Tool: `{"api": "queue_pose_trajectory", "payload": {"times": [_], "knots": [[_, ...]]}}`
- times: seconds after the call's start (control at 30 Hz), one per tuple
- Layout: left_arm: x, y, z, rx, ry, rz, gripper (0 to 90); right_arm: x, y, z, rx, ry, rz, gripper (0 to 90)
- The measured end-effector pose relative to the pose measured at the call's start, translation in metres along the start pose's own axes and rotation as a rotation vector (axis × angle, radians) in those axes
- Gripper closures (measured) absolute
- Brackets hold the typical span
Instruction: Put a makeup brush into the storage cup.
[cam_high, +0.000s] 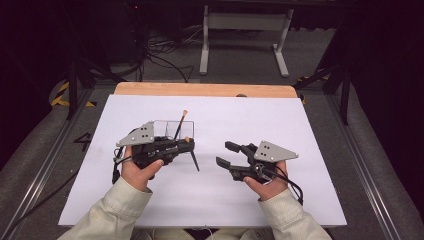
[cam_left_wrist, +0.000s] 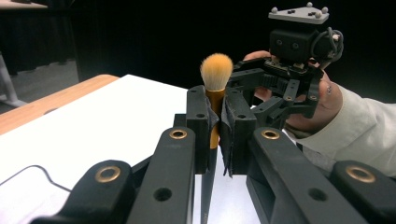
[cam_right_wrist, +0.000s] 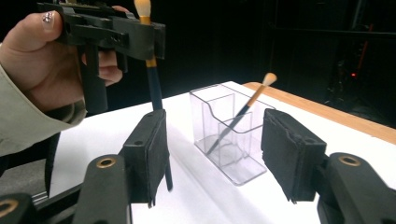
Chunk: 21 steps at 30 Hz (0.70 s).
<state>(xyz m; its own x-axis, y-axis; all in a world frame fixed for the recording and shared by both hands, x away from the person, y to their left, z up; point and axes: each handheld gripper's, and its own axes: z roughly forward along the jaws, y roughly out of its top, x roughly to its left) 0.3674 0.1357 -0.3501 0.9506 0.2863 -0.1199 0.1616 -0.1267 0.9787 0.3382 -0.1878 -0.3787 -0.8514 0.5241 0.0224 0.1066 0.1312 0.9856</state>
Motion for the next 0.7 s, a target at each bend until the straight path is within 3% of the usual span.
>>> {"api": "queue_pose_trajectory", "payload": {"times": [0.7], "knots": [[0.015, 0.019, -0.011, 0.025, 0.042, -0.003, 83.0, -0.008, -0.014, -0.027, 0.026, -0.088, 0.018, 40.6]]}}
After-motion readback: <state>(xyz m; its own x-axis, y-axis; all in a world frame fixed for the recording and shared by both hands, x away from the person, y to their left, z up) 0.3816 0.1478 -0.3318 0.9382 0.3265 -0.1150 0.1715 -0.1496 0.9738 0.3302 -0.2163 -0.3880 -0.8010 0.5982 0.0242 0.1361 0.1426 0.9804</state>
